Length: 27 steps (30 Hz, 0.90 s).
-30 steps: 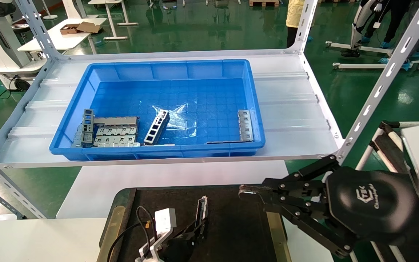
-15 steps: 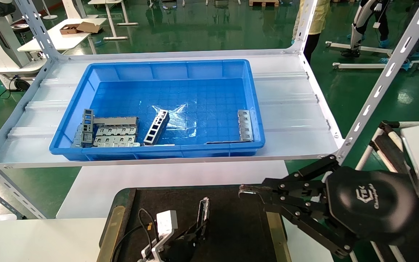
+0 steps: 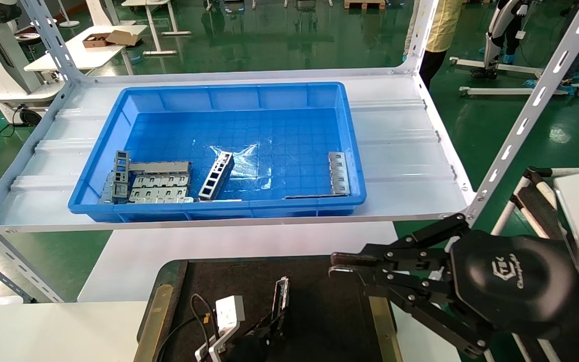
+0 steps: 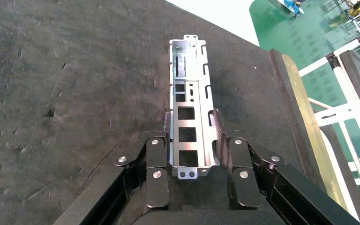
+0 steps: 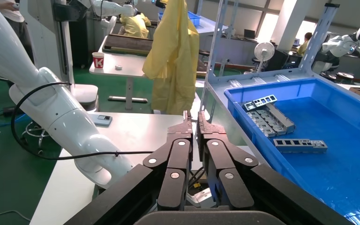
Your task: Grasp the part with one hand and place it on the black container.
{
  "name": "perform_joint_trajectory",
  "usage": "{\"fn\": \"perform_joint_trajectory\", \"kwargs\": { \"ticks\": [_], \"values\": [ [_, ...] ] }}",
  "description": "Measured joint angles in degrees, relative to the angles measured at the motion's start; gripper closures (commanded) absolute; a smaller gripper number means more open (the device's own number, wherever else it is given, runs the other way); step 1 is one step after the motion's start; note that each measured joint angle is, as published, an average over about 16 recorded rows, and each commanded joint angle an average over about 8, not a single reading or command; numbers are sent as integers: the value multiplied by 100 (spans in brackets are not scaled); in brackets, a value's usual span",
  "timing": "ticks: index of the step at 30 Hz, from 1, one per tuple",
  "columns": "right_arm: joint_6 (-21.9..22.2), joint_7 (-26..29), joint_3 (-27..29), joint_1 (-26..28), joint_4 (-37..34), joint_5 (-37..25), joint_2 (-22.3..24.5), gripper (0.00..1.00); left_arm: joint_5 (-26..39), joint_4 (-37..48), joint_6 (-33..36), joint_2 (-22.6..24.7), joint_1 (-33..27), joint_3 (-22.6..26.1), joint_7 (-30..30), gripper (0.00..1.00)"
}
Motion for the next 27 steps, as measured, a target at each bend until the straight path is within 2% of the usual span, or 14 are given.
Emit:
{"fn": "perform_joint_trajectory", "kwargs": {
  "ticks": [7,13,20,27],
  "values": [
    [1,-1,-1,0,0,1,1,0,135,-31,123,-36,15,-65,-5,0],
    [1,-1,-2,1,0,2,1,0,274,-227,412,-269,-20,-89,45,0],
    [2,-2,-4,1,0,3,2,0,361,-716,1054,-866,-103,-158,70,0],
    [2,-3,-5,1,0,3,2,0,310,-1325,2043,-1650,-193,-363,112,0]
  ]
}}
